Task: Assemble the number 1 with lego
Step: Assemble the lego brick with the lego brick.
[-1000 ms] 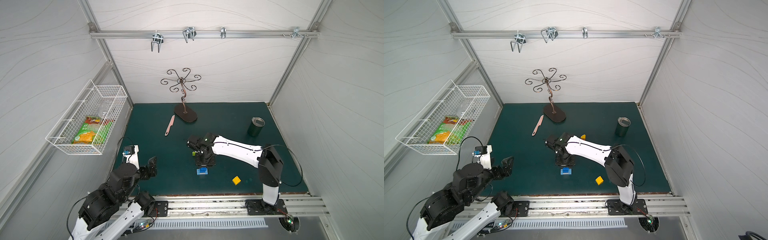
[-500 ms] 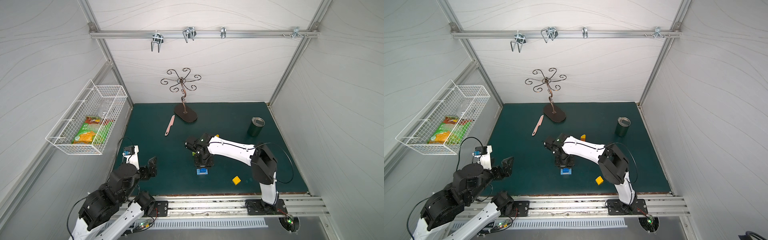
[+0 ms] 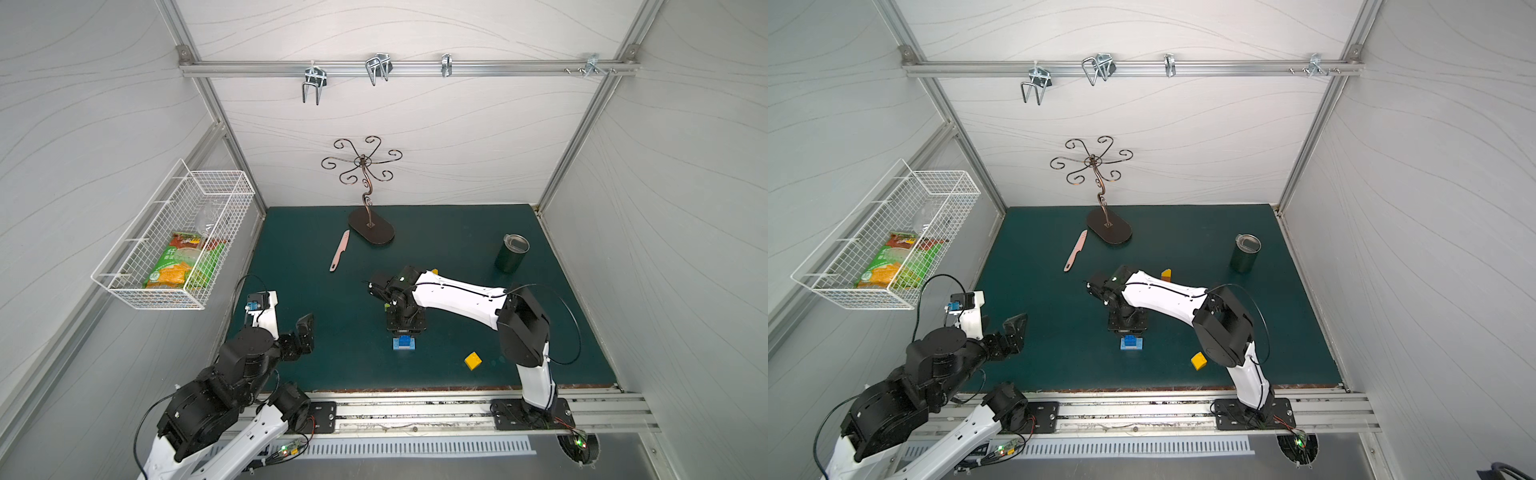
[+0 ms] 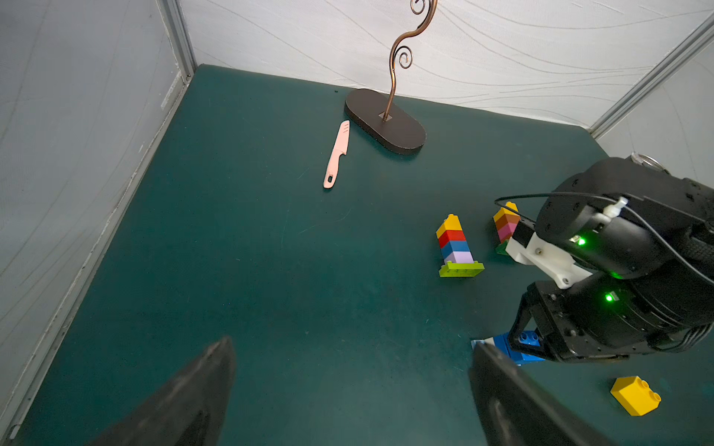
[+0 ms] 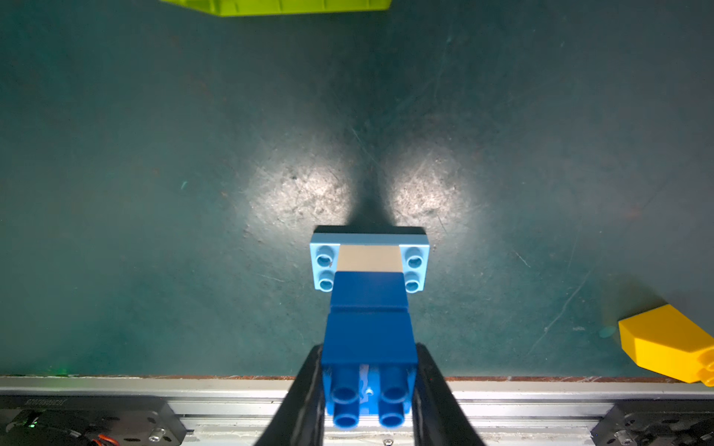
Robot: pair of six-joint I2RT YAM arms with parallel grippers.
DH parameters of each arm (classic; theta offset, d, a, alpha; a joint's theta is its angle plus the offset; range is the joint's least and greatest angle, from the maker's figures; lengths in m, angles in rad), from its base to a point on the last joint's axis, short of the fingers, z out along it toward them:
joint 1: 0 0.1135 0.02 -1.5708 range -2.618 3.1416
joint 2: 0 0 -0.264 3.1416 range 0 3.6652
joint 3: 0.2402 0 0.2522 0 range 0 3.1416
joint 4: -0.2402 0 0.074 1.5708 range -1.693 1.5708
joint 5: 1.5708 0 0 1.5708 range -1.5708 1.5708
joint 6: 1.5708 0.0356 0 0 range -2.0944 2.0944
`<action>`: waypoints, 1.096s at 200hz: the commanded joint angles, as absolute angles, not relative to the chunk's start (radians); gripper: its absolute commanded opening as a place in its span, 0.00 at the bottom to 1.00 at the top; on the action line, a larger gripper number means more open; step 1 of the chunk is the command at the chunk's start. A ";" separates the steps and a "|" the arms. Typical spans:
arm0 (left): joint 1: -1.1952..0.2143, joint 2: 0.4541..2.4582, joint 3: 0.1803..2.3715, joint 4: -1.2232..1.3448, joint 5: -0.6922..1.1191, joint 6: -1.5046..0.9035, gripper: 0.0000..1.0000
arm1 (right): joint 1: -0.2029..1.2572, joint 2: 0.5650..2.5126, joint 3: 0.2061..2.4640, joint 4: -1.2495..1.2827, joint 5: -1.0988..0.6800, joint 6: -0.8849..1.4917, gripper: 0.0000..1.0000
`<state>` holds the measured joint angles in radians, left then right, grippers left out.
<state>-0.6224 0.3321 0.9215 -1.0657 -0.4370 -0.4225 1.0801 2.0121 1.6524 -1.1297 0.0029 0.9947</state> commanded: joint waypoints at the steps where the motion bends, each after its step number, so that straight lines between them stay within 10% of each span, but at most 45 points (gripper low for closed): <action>1: -0.620 0.318 0.923 -1.001 -0.435 -0.417 1.00 | 1.072 2.059 1.645 -1.138 0.011 0.983 0.00; 179: -0.620 0.330 0.922 -0.999 -0.443 -0.416 1.00 | 1.071 2.067 1.527 -1.030 0.016 1.021 0.00; 219: -0.620 0.336 0.923 -0.999 -0.445 -0.416 1.00 | 1.074 1.911 1.500 -0.967 0.081 0.987 0.79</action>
<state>-0.6224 0.3283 0.9211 -1.0653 -0.4374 -0.4221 1.0775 1.9648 1.5505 -1.0237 0.0109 0.9989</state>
